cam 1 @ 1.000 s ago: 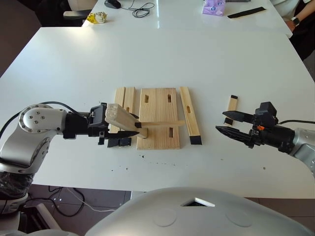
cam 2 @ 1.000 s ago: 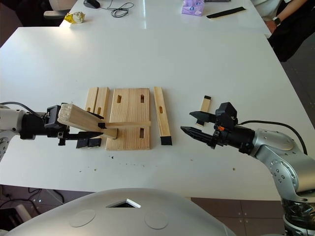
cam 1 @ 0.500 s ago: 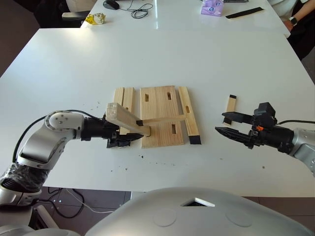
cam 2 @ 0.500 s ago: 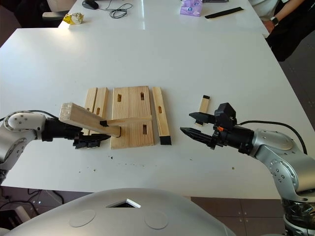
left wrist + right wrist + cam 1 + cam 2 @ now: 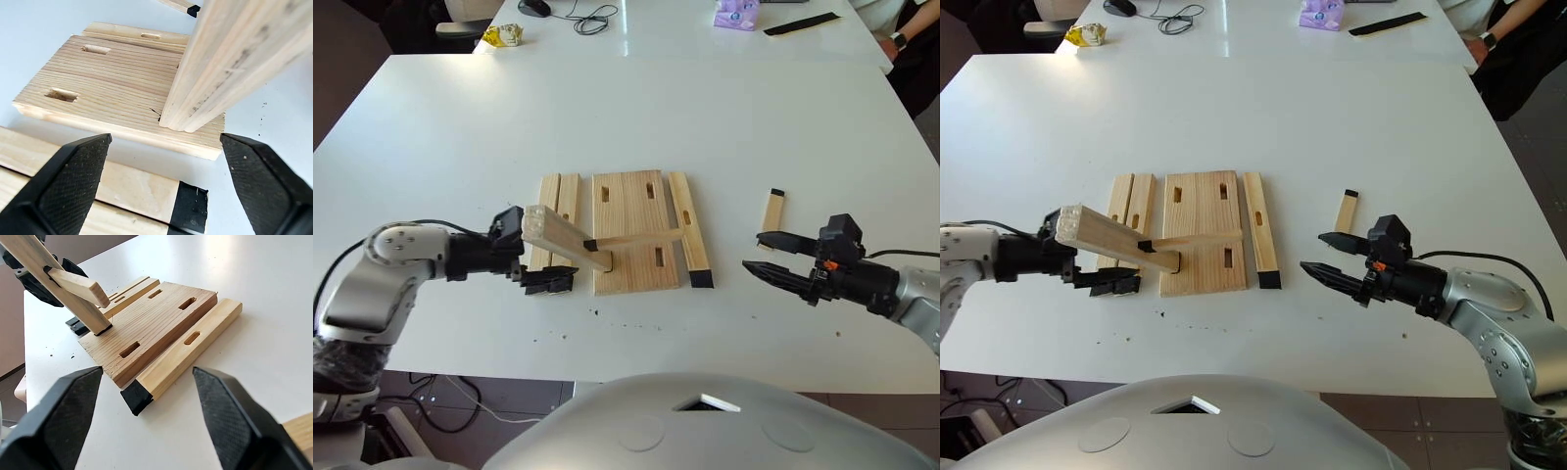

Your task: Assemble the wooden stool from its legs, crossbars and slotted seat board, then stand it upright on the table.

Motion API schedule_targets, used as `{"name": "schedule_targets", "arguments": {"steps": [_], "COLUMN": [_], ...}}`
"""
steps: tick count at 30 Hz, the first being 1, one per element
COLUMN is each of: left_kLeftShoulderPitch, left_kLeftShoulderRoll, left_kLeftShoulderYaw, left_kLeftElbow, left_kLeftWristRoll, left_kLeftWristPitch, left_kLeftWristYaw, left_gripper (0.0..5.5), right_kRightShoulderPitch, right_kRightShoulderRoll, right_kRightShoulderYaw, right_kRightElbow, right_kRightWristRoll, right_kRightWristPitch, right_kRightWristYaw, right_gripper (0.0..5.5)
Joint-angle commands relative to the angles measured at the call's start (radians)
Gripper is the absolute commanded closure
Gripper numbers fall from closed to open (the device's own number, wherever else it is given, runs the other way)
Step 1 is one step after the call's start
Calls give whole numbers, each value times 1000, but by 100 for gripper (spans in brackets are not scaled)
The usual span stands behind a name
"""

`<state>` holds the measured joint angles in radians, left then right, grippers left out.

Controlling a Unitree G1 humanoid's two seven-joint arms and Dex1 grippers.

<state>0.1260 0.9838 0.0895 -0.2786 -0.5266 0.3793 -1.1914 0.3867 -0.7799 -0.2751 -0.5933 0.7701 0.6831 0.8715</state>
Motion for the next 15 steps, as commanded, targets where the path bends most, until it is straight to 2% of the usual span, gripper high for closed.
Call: {"name": "schedule_targets", "arguments": {"steps": [1,5,10,15], "left_kLeftShoulderPitch": [59,116,188,223], "left_kLeftShoulderRoll": [25,8,-36,-64], "left_kLeftShoulderYaw": [107,154,134,89], "left_kLeftElbow": [-55,-113,-241,-254], "left_kLeftWristRoll": [-22,-21,-18,68], "left_kLeftWristPitch": [94,218,386,380], "left_kLeftWristYaw": [64,164,314,403], "left_gripper": [137,137,137,137], "right_kRightShoulderPitch": [52,106,140,126], "right_kRightShoulderRoll": [22,45,59,59], "right_kRightShoulderYaw": [-29,-50,-60,-47], "right_kRightElbow": [-36,-61,-80,-75], "right_kRightWristRoll": [-11,-15,-16,-16], "right_kRightWristPitch": [-23,-38,-48,-50], "right_kRightWristYaw": [-24,-45,-62,-69], "right_gripper": [209,209,209,209]}}
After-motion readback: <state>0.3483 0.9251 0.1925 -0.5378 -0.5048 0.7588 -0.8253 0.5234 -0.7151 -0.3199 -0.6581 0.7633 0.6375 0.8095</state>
